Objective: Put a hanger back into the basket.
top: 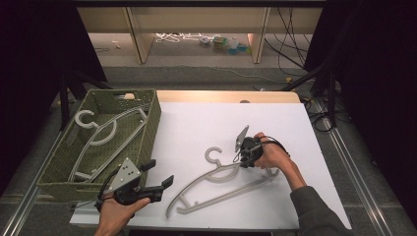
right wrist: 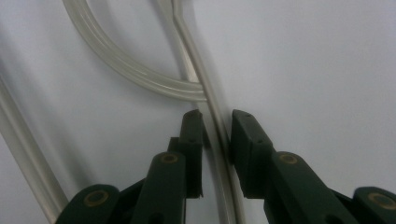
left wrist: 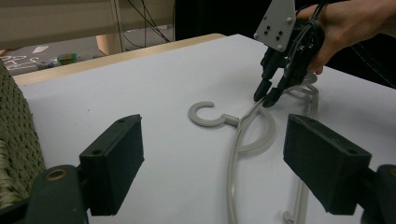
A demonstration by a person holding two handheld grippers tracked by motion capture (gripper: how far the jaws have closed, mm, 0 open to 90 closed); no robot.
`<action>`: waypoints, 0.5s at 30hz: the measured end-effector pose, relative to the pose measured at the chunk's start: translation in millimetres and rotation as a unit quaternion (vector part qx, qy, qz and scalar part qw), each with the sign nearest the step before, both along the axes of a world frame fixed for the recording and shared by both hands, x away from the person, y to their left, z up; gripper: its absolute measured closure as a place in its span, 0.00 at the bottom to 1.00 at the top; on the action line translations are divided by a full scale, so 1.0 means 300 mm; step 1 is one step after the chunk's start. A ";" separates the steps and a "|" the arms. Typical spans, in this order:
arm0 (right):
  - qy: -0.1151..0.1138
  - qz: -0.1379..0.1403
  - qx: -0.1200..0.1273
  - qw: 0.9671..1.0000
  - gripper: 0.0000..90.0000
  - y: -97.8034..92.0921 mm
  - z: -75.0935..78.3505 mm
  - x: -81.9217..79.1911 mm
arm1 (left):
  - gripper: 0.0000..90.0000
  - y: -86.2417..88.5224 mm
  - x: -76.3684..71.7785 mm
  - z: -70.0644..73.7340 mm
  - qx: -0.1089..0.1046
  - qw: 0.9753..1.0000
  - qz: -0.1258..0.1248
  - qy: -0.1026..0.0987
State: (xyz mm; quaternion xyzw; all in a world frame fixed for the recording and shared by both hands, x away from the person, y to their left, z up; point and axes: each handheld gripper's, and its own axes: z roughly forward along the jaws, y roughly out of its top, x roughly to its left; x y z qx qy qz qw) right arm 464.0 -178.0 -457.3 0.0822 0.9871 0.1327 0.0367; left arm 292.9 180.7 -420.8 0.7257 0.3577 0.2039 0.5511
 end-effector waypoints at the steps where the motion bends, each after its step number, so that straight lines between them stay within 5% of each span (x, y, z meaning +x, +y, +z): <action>1: 0.000 0.000 0.000 1.000 0.84 0.000 0.000 0.000 | 0.22 0.000 0.000 0.000 0.000 1.000 0.000 0.000; 11: -0.019 0.088 -0.016 0.996 0.91 0.013 0.005 -0.013 | 0.23 -0.009 -0.001 0.000 0.002 1.000 0.002 0.011; 15: -0.048 0.111 -0.003 0.993 0.92 0.002 0.028 -0.023 | 0.23 -0.016 0.012 0.006 0.007 1.000 -0.008 0.012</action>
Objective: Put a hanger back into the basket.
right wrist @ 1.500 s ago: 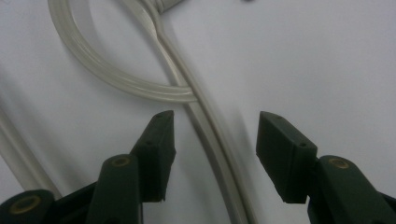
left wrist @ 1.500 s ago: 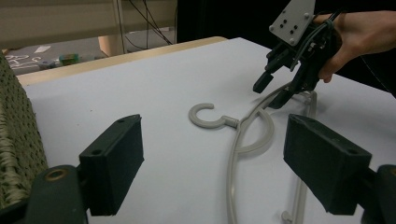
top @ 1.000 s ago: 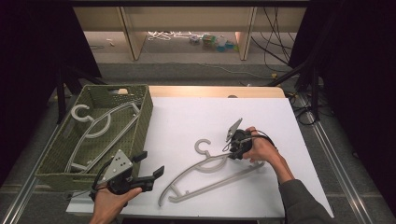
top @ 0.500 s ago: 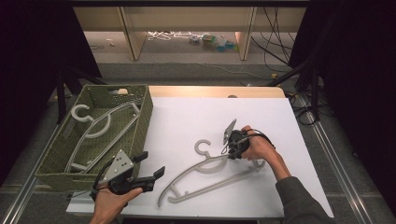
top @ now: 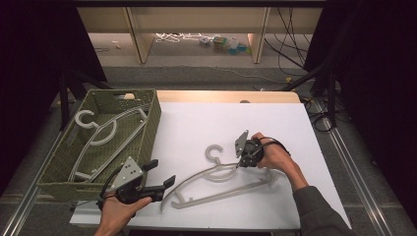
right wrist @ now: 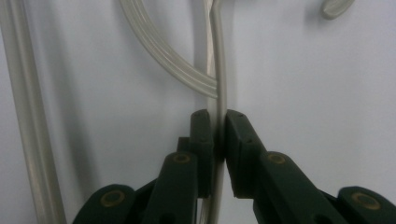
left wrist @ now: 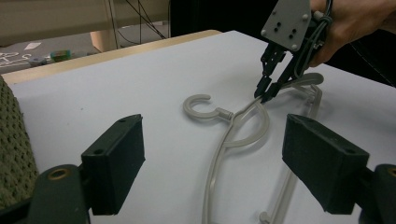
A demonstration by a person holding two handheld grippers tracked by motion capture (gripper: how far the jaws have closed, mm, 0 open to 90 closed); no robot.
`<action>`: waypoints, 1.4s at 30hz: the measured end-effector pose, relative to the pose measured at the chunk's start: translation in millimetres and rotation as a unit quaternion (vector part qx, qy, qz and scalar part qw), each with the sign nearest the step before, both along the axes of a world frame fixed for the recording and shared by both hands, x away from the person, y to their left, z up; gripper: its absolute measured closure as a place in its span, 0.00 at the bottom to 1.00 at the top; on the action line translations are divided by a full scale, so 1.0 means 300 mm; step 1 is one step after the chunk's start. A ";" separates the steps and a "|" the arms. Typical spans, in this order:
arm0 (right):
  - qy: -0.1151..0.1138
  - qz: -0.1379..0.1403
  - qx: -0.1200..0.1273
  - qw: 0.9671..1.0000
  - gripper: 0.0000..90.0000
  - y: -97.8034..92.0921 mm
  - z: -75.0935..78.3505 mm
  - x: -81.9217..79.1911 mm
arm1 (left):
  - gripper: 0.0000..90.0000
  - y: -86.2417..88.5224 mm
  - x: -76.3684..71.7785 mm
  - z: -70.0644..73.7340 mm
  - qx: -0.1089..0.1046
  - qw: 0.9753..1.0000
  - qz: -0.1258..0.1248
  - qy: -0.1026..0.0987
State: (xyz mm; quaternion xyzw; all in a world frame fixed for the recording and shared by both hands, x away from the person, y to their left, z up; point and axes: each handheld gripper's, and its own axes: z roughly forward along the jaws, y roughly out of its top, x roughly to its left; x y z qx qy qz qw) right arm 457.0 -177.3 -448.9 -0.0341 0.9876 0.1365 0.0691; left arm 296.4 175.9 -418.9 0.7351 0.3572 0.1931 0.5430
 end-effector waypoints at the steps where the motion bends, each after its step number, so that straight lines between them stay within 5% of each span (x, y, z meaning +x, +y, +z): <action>1: -0.005 0.006 0.002 1.000 0.91 -0.001 0.009 -0.003 | 0.23 -0.004 0.004 -0.001 -0.003 1.000 -0.003 0.000; 12: -0.060 0.033 0.009 0.998 0.91 0.014 0.106 -0.052 | 0.27 -0.123 0.100 0.001 0.046 0.997 -0.045 0.034; 16: -0.081 0.038 0.010 0.996 0.91 0.025 0.143 -0.070 | 0.31 -0.175 0.146 -0.013 0.052 0.995 -0.053 0.069; 23: -0.109 0.052 0.007 0.993 0.91 0.048 0.193 -0.103 | 0.33 -0.239 0.191 -0.022 0.072 0.993 -0.060 0.076; 34: -0.123 0.068 0.015 0.990 0.91 0.066 0.235 -0.129 | 0.44 -0.278 0.252 -0.052 0.083 0.987 -0.077 0.117; 38: -0.126 0.069 0.018 0.989 0.91 0.066 0.242 -0.133 | 0.51 -0.287 0.256 -0.051 0.100 0.984 -0.092 0.116; 42: -0.128 0.072 0.018 0.989 0.91 0.069 0.246 -0.137 | 0.58 -0.299 0.264 -0.051 0.092 0.984 -0.093 0.119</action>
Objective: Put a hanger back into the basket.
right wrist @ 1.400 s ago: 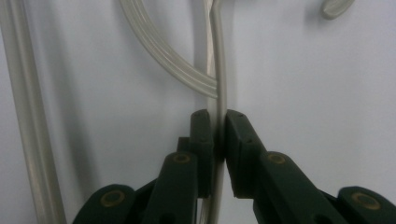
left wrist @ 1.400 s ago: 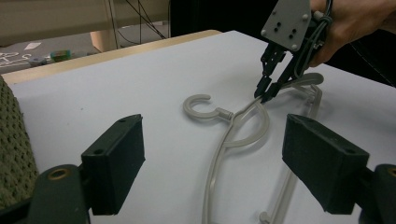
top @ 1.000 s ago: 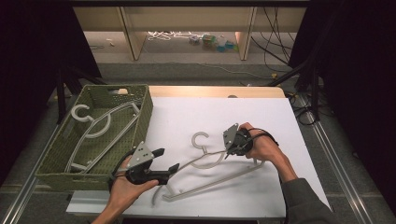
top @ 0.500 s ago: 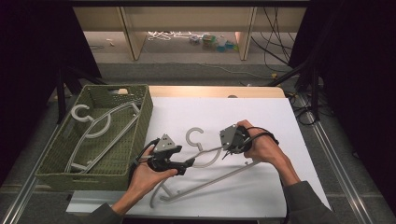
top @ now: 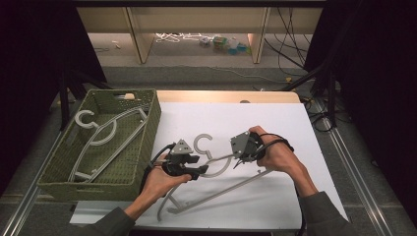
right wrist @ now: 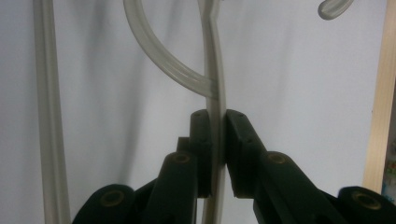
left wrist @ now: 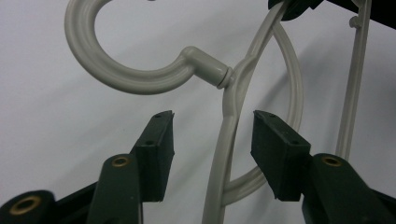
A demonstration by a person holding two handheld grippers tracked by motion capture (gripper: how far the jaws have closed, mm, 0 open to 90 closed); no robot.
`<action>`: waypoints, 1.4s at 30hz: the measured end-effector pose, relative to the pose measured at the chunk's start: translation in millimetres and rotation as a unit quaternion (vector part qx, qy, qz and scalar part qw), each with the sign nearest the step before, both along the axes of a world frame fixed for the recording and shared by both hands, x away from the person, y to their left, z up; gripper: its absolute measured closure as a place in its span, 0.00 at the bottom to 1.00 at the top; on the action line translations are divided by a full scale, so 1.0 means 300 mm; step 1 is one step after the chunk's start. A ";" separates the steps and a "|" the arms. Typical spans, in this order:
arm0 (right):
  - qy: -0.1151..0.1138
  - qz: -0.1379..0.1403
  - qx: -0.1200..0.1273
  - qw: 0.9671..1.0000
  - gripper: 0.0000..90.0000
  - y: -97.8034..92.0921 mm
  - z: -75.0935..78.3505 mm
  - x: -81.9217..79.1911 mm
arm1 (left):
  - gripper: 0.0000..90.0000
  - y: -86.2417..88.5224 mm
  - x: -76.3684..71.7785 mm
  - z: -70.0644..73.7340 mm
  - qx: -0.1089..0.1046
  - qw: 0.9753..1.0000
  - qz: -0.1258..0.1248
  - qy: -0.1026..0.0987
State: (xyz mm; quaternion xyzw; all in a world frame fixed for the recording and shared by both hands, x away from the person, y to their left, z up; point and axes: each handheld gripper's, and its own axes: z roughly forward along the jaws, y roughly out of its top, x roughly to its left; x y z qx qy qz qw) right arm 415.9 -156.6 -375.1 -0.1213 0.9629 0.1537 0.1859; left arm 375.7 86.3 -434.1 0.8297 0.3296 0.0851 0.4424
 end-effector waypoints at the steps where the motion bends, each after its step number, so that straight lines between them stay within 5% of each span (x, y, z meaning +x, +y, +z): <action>1: 0.000 0.002 -0.001 1.000 0.91 0.002 0.004 -0.002 | 0.60 -0.004 0.006 0.000 0.004 1.000 -0.009 0.003; 13: -0.003 0.009 -0.001 1.000 0.91 0.004 0.010 -0.003 | 0.86 -0.027 0.019 -0.014 0.009 0.999 -0.044 0.007; 24: -0.013 0.009 0.006 1.000 0.89 -0.004 0.014 -0.002 | 0.91 -0.021 0.007 0.016 -0.002 0.998 -0.070 0.010; 28: 0.009 -0.037 0.071 0.997 0.75 -0.021 0.029 0.000 | 0.91 0.001 0.012 0.030 -0.018 0.998 -0.058 0.016; 29: 0.009 -0.037 0.071 0.997 0.75 -0.021 0.029 0.000 | 0.91 0.001 0.012 0.030 -0.018 0.998 -0.058 0.016; 30: 0.011 -0.066 0.101 0.993 0.68 -0.028 0.035 0.000 | 0.91 0.008 0.015 0.034 -0.022 0.998 -0.054 0.018; 31: 0.031 -0.105 0.150 0.983 0.55 -0.041 0.046 -0.002 | 0.91 0.014 0.017 0.037 -0.030 0.998 -0.047 0.020; 32: 0.031 -0.105 0.150 0.983 0.55 -0.041 0.046 -0.002 | 0.91 0.023 0.020 0.041 -0.026 0.998 -0.046 0.018; 33: 0.039 -0.147 0.204 0.967 0.49 -0.056 0.055 -0.005 | 0.91 0.036 0.028 0.044 -0.025 0.999 -0.039 0.016; 35: 0.044 -0.173 0.246 0.953 0.43 -0.070 0.059 -0.004 | 0.91 0.045 0.034 0.044 -0.026 0.999 -0.034 0.016; 36: 0.044 -0.173 0.246 0.953 0.43 -0.070 0.059 -0.004 | 0.91 0.051 0.037 0.045 -0.028 0.999 -0.028 0.019; 38: 0.045 -0.200 0.279 0.938 0.38 -0.080 0.060 -0.008 | 0.91 0.063 0.039 0.052 -0.034 0.999 -0.023 0.021; 39: 0.038 -0.222 0.312 0.923 0.35 -0.093 0.063 -0.018 | 0.91 0.068 0.039 0.056 -0.037 0.999 -0.022 0.022; 40: 0.038 -0.222 0.312 0.923 0.35 -0.093 0.063 -0.018 | 0.91 0.073 0.039 0.061 -0.038 0.999 -0.019 0.021; 42: 0.030 -0.239 0.344 0.907 0.31 -0.110 0.071 -0.032 | 0.91 0.083 0.040 0.068 -0.042 0.999 -0.016 0.020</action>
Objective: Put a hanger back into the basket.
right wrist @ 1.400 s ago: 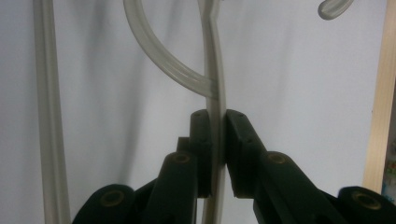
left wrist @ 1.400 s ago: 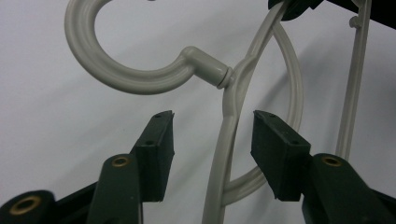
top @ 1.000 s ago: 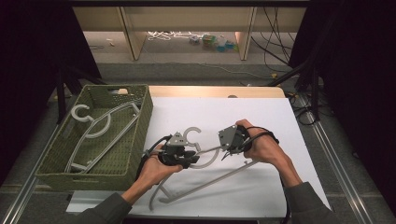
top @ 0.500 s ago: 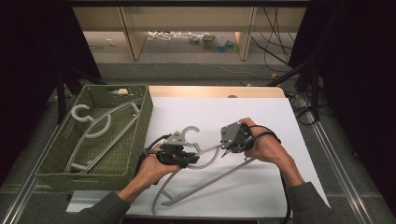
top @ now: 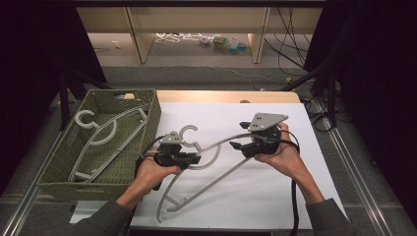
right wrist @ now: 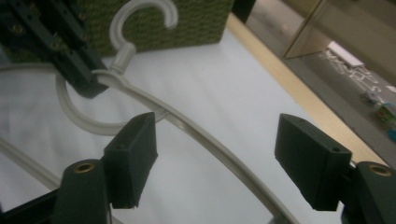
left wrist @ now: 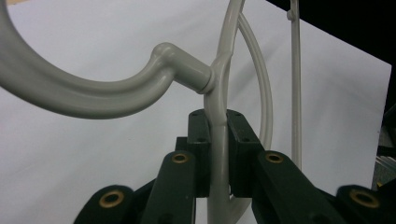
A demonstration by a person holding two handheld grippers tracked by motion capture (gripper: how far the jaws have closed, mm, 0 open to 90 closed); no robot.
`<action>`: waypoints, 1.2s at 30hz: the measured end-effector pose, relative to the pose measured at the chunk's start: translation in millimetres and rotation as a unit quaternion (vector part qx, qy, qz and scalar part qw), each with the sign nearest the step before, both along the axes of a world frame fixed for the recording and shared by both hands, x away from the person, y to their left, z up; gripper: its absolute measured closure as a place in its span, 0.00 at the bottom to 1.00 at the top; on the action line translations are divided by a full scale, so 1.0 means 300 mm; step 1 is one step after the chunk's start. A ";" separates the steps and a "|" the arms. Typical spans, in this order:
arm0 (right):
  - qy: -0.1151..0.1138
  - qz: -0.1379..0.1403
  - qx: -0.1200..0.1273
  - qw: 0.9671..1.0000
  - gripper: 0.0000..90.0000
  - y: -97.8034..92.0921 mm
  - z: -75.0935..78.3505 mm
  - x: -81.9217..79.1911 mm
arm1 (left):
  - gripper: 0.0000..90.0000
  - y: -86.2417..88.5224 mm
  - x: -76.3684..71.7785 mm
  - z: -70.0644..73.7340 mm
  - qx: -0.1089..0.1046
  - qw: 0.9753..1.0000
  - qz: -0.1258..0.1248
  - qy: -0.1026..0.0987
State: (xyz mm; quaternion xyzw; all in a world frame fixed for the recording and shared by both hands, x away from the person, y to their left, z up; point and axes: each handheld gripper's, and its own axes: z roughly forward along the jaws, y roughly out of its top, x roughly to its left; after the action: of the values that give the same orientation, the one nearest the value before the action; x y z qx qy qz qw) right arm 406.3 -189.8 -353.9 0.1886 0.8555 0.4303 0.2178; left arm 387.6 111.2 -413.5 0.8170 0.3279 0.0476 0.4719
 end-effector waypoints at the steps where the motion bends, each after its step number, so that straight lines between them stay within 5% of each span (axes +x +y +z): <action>1: -0.002 -0.003 0.009 1.000 0.31 -0.007 0.003 -0.006 | 0.91 0.005 0.000 0.003 -0.003 1.000 0.004 0.000; 2: -0.015 -0.013 0.038 0.999 0.31 -0.025 0.011 -0.026 | 0.91 0.011 0.003 0.006 -0.005 1.000 0.006 0.001; 8: -0.035 -0.044 0.095 0.994 0.31 -0.058 -0.006 -0.104 | 0.91 0.051 0.016 0.025 -0.016 1.000 0.026 0.004; 21: -0.050 -0.074 0.140 0.986 0.27 -0.085 -0.093 -0.189 | 0.91 0.126 0.029 0.125 -0.064 0.997 0.052 -0.001; 25: -0.041 -0.079 0.148 0.985 0.26 -0.097 -0.114 -0.220 | 0.91 0.148 0.027 0.171 -0.088 0.995 0.046 0.016; 36: -0.042 -0.090 0.154 0.983 0.26 -0.122 -0.150 -0.272 | 0.91 0.256 0.022 0.317 -0.087 0.995 0.054 0.015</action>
State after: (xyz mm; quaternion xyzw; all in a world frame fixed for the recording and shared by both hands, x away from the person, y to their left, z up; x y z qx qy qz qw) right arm 324.7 -226.4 -399.0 0.2776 0.7487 0.5429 0.2600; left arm 394.3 188.1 -318.5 0.7543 0.3816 0.0324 0.5333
